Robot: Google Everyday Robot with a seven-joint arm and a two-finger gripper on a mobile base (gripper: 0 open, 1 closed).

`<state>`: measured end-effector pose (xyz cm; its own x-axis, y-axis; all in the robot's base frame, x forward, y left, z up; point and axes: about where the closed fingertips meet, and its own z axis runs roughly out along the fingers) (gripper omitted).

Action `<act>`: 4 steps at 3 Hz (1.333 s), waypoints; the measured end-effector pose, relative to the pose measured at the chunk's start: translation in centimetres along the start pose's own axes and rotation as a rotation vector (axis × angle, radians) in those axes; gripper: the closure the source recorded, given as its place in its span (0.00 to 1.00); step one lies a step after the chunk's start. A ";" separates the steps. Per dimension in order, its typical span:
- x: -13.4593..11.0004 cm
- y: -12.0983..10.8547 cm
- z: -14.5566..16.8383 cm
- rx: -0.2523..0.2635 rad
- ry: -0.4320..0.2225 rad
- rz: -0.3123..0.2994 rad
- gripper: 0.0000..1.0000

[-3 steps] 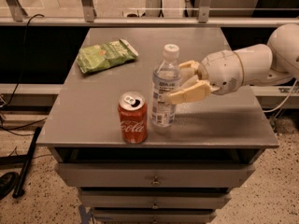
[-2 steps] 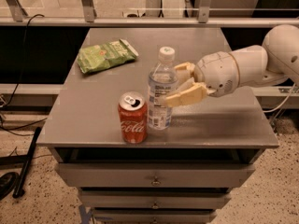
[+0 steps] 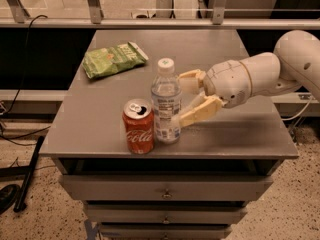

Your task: Move blue plastic bottle near coke can

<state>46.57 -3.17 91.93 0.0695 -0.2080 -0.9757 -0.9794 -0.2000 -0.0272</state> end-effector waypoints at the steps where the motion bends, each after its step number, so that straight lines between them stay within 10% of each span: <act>1: 0.2 0.0 0.1 -0.005 0.003 -0.002 0.00; 3: -1.3 -0.7 -3.7 0.071 0.049 -0.045 0.00; 4: -4.1 -2.0 -11.1 0.232 0.116 -0.098 0.00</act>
Offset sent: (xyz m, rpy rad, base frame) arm 0.0024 -0.0161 -0.0006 -0.0253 -0.0256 -0.0123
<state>50.35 -12.55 98.44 0.1739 -0.3090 -0.9350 -0.9833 -0.0030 -0.1818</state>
